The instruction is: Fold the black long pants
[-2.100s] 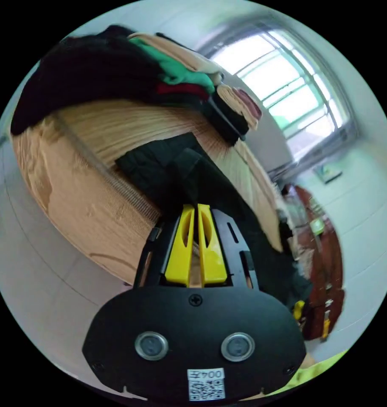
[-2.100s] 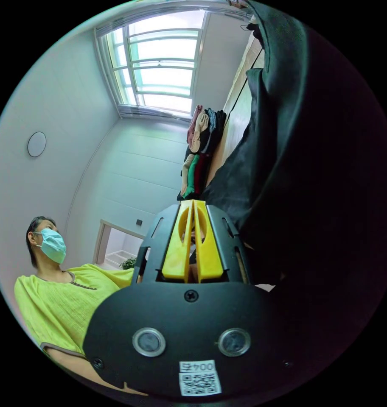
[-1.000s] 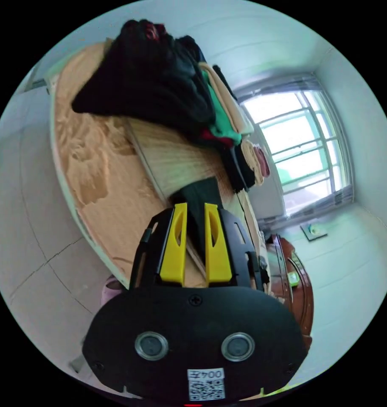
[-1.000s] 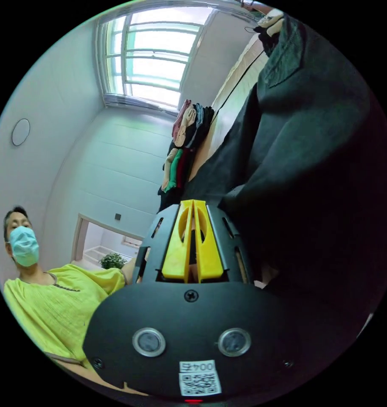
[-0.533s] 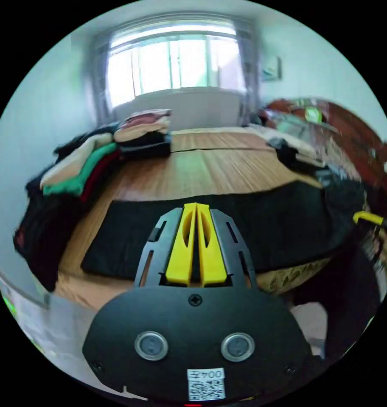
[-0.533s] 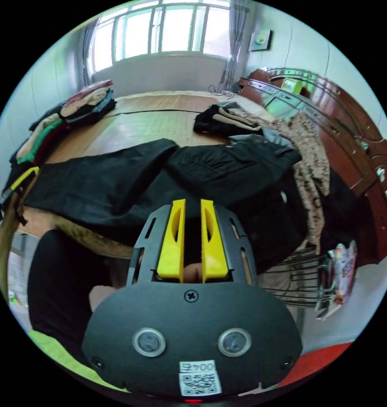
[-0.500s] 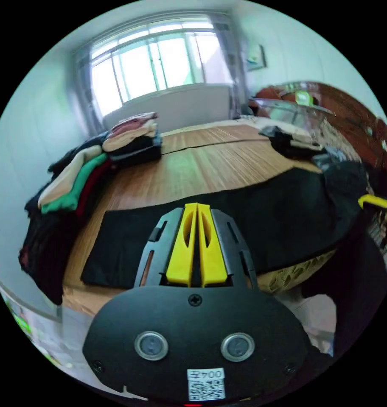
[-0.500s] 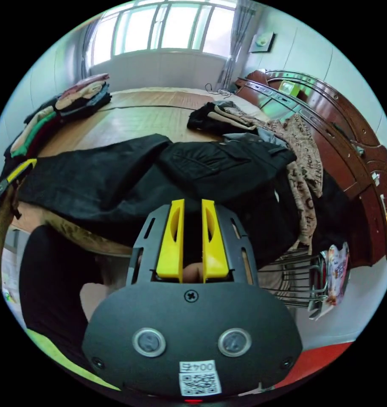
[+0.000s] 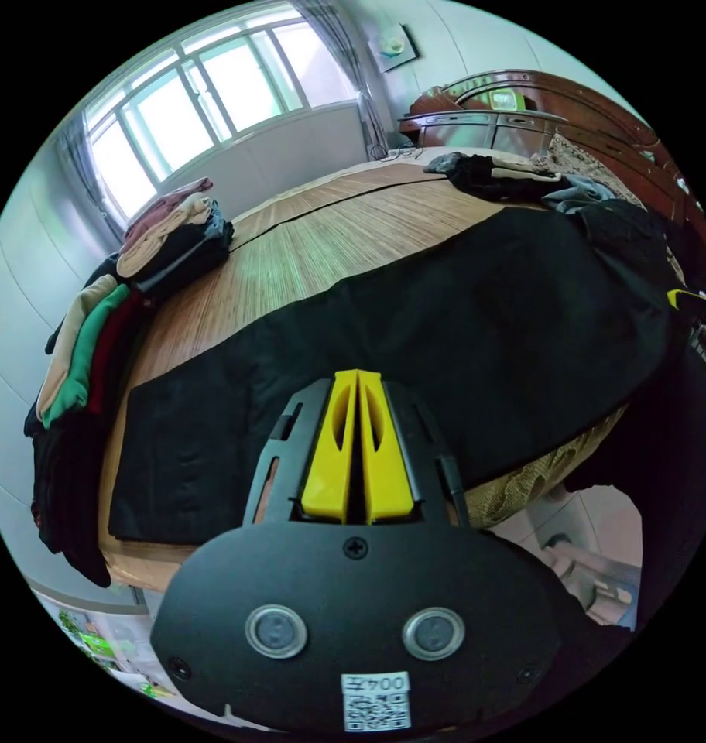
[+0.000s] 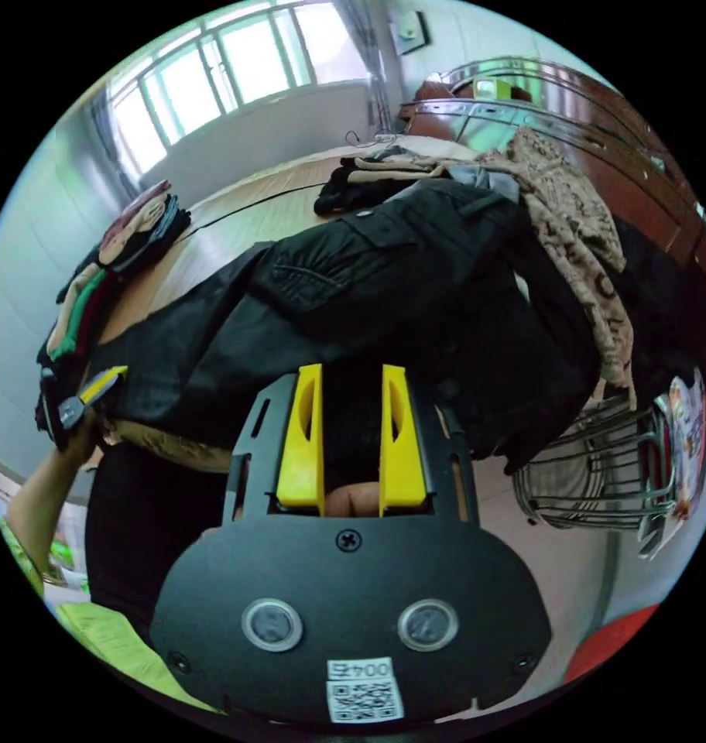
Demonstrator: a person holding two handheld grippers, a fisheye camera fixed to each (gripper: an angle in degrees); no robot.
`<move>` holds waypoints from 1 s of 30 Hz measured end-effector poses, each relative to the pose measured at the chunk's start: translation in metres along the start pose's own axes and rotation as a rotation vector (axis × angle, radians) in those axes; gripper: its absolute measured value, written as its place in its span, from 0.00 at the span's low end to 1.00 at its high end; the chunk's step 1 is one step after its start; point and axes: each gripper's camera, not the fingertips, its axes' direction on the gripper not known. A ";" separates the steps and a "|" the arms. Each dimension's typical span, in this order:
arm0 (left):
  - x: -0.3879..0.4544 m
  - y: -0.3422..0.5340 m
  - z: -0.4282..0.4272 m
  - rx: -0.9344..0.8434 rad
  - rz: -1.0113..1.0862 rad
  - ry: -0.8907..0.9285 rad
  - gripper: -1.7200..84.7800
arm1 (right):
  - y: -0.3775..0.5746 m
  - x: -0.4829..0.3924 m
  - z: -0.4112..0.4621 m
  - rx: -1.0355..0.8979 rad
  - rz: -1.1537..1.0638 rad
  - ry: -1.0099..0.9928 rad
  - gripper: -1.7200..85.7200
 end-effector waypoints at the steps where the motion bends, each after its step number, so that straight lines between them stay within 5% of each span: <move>1: -0.005 0.009 0.006 -0.006 -0.005 0.010 0.02 | -0.001 0.006 0.005 -0.027 0.011 -0.021 0.16; 10: -0.066 0.067 0.041 -0.040 0.031 0.063 0.03 | -0.001 0.046 0.028 -0.162 -0.019 -0.027 0.11; 14: -0.093 0.093 0.053 -0.033 -0.030 0.080 0.02 | 0.016 0.129 -0.010 0.035 0.228 -0.107 0.12; 18: -0.109 0.108 0.060 -0.029 -0.013 0.060 0.02 | 0.008 0.242 -0.018 0.140 0.505 -0.448 0.19; 25: -0.159 0.125 0.068 -0.043 -0.029 0.089 0.02 | -0.023 0.305 0.033 0.037 0.594 -0.570 0.06; 30: -0.196 0.133 0.070 -0.049 -0.056 0.118 0.02 | 0.026 0.304 -0.043 0.249 0.481 -0.528 0.05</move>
